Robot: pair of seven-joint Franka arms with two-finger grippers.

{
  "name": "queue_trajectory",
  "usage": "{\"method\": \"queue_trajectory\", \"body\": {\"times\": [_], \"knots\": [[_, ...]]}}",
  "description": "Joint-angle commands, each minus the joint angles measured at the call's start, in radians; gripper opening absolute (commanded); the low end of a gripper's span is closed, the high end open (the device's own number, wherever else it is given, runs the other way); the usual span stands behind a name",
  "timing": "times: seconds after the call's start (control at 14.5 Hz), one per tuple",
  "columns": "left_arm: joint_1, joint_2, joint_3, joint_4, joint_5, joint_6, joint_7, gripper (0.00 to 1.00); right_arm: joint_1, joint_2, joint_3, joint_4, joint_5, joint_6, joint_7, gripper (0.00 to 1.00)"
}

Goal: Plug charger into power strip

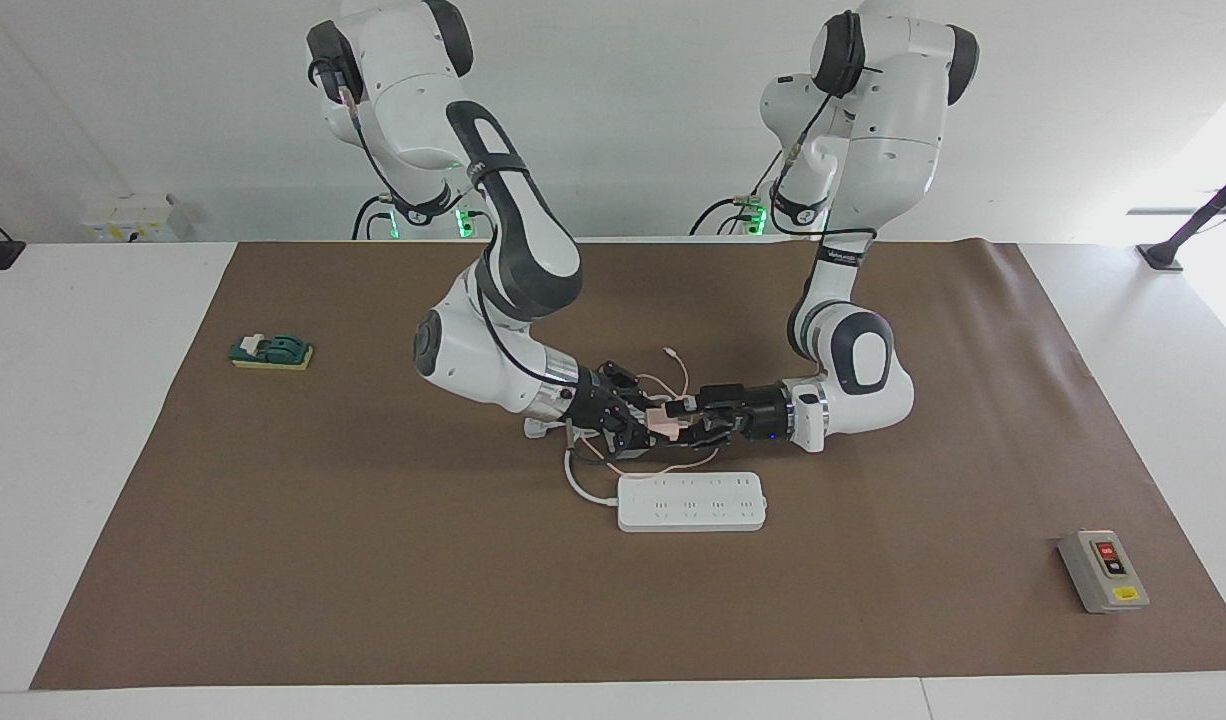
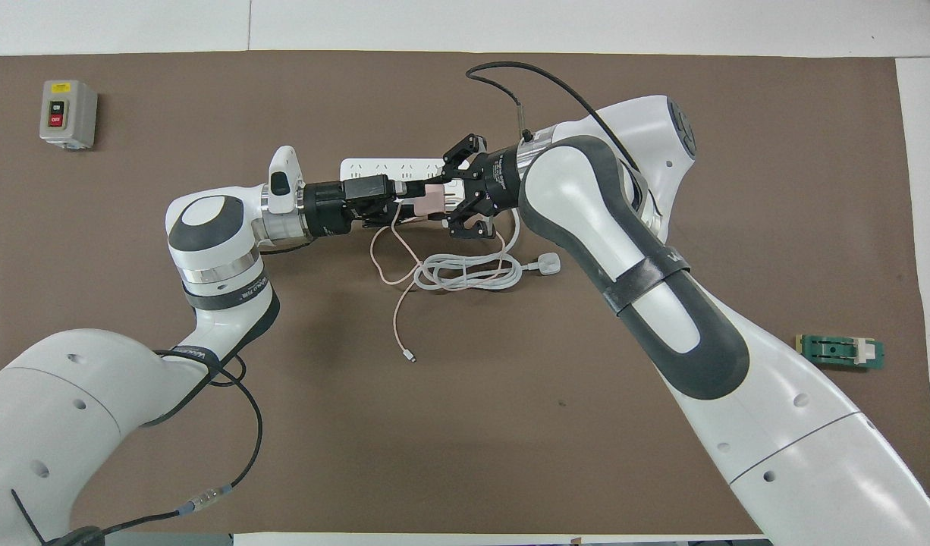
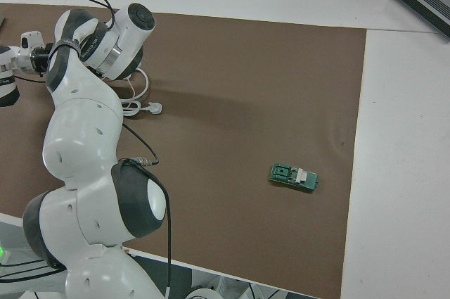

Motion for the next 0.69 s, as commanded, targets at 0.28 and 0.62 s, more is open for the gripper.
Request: {"method": "queue_trajectory", "body": {"times": [0.28,0.62], "knots": [[0.002,0.027,0.012,0.001,-0.028,-0.094,0.026,1.00,-0.009,0.007,0.006,0.014,0.024,-0.004,0.015,0.00],[0.003,0.030,0.012,0.002,-0.037,-0.097,0.026,1.00,-0.009,0.007,0.006,0.014,0.024,-0.001,0.018,0.00]]}}
